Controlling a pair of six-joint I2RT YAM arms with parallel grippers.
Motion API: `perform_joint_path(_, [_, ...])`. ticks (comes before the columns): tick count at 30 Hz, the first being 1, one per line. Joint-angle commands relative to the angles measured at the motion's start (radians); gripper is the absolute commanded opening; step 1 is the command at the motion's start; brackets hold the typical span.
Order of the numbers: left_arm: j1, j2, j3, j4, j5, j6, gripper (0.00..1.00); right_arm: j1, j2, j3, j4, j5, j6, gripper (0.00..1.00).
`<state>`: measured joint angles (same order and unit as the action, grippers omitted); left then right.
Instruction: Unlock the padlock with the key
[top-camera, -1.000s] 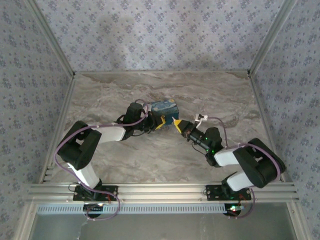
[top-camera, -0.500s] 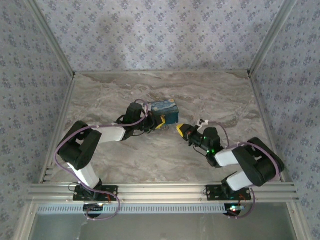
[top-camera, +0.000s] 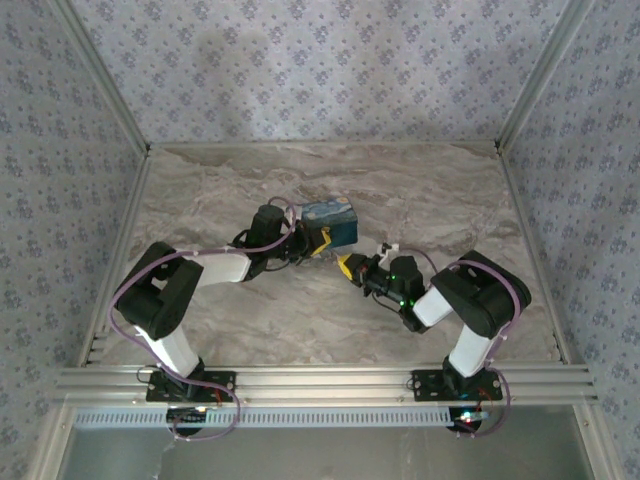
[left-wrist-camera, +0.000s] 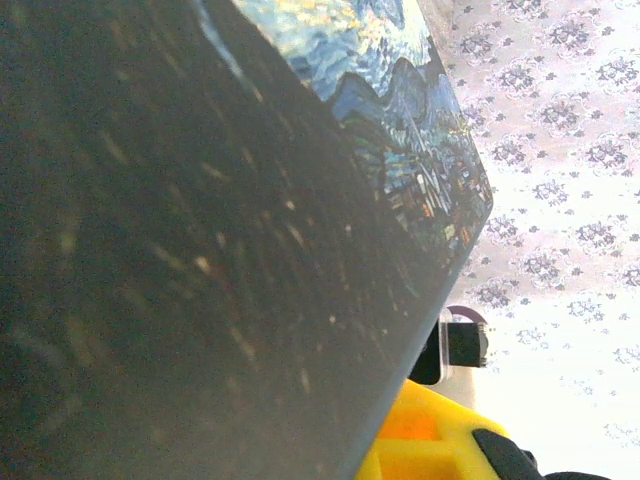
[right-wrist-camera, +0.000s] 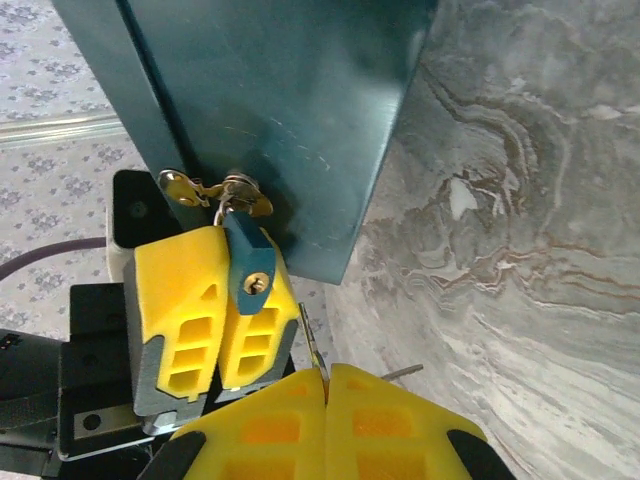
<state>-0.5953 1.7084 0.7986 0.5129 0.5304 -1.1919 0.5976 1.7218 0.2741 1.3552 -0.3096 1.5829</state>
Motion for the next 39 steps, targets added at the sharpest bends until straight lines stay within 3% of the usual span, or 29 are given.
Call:
perform_joint_path(1, [0.003, -0.016, 0.013, 0.062, 0.002, -0.005, 0.09, 0.005, -0.016, 0.022, 0.038, 0.009, 0.005, 0.0])
perform_joint_path(39, [0.002, -0.016, -0.006, 0.101, 0.0, -0.022, 0.09, 0.003, 0.027, 0.083, 0.037, -0.009, -0.01, 0.0])
